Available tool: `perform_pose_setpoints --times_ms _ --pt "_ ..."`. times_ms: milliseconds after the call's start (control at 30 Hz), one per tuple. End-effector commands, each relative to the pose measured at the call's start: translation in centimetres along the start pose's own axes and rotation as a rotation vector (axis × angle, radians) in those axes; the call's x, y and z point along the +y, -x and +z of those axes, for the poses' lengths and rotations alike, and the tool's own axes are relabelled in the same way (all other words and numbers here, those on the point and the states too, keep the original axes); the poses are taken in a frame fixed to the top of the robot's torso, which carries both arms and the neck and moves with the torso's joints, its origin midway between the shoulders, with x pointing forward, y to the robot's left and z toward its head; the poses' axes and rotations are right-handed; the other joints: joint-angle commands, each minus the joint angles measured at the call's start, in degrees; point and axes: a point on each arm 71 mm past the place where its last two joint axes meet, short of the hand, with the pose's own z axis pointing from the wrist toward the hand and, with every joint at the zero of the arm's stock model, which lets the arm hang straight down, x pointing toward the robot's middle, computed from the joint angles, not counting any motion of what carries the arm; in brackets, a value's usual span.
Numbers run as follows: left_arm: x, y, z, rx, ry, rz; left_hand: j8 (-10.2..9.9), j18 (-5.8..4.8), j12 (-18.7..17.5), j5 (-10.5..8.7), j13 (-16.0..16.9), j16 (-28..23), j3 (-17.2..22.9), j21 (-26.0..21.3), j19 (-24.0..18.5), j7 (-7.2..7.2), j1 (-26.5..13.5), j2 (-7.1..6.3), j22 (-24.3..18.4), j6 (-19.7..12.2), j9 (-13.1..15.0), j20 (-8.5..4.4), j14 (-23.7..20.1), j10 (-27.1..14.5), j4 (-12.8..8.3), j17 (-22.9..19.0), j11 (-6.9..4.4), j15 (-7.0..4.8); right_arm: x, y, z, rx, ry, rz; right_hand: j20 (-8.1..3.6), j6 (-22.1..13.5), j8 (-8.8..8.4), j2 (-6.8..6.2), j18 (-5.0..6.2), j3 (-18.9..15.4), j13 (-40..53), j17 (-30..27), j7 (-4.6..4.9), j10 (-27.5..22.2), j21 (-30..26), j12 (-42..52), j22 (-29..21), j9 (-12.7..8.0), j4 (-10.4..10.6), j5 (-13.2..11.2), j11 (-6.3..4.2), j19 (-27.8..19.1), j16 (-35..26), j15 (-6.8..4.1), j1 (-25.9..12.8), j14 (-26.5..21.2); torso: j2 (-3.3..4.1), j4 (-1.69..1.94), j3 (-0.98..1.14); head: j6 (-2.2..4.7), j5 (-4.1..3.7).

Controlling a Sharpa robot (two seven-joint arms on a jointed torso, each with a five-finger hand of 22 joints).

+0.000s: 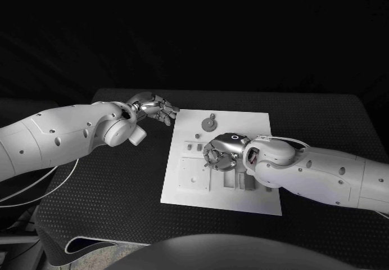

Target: Assemble the parts on the task board

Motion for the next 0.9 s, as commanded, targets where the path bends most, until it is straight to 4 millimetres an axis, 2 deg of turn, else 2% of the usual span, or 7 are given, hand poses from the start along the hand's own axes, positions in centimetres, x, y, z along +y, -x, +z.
perform_pose_setpoints --times_ms 33,200,400,533,900 --pt "-0.1 -0.2 0.0 0.022 0.004 0.032 0.0 0.41 0.0 -0.13 0.0 -0.3 0.0 -0.1 0.5 0.17 -0.1 0.20 0.0 0.0 -0.2 0.11 0.4 0.0 -0.3 0.1 0.20 0.09 0.6 0.1 0.2 -0.013 0.030 -0.015 -0.11 9.2 -0.22 0.16 0.77 0.4 -0.1 0.0 -3.29 -7.1 0.3 0.3 1.1 0.1 -0.1 0.0 -3.55 0.1 0.1 -1.88 -0.6 -0.3 -0.01 0.06 -0.03 0.01 0.12" --pt "-0.1 -0.2 0.0 0.009 0.000 0.031 -0.1 0.40 -0.1 -0.12 0.0 -0.3 -0.1 -0.1 0.5 0.28 -0.2 0.08 0.0 -0.2 -0.3 0.07 0.5 -0.1 -0.3 0.2 0.30 0.06 1.4 0.1 0.4 -0.009 0.056 -0.107 -0.12 9.2 -0.24 0.11 0.77 0.5 -0.1 0.0 -3.29 -7.1 0.3 0.3 1.1 0.1 -0.1 0.0 -3.56 0.2 0.1 -1.88 -0.6 -0.3 0.02 -0.10 -0.03 0.01 0.27" --pt "-0.2 0.0 -0.1 -0.014 -0.009 0.016 -0.2 0.39 -0.2 -0.13 0.0 -0.3 -0.1 -0.1 0.6 0.31 -0.3 0.00 0.0 -0.2 -0.4 0.06 0.6 -0.2 -0.3 0.3 0.33 0.05 2.8 -0.1 0.7 0.020 0.070 -0.213 -0.20 9.3 -0.29 -0.18 0.77 0.8 -0.2 0.0 -3.33 -7.0 0.4 0.3 1.1 0.3 -0.1 0.0 -3.59 0.3 0.1 -1.91 -0.5 -0.2 0.04 -0.04 0.00 0.01 0.31" --pt "-0.1 0.2 0.0 -0.028 -0.008 0.001 -0.2 0.38 -0.2 -0.13 0.0 -0.4 -0.2 -0.1 0.6 0.34 -0.4 -0.10 0.0 -0.2 -0.4 0.06 0.6 -0.2 -0.2 0.3 0.35 0.04 3.6 0.2 1.0 0.040 0.072 -0.272 -0.24 9.4 -0.32 -0.31 0.77 0.9 -0.3 0.0 -3.35 -7.0 0.5 0.4 1.2 0.4 -0.1 0.0 -3.61 0.3 0.2 -1.93 -0.5 -0.1 0.04 0.08 -0.10 0.01 0.37" --pt "0.0 0.6 0.0 -0.042 -0.004 -0.005 -0.3 0.37 -0.4 -0.13 0.0 -0.5 -0.2 -0.2 0.6 0.41 -0.6 -0.34 0.0 -0.4 -0.5 0.02 0.6 -0.5 -0.2 0.4 0.46 0.02 5.7 1.3 1.5 0.099 0.073 -0.470 -0.27 9.5 -0.36 -0.38 0.77 1.0 -0.3 0.0 -3.39 -6.9 0.6 0.4 1.2 0.4 -0.1 0.0 -3.63 0.4 0.2 -1.95 -0.5 -0.1 0.03 -0.03 -0.13 0.01 0.65"
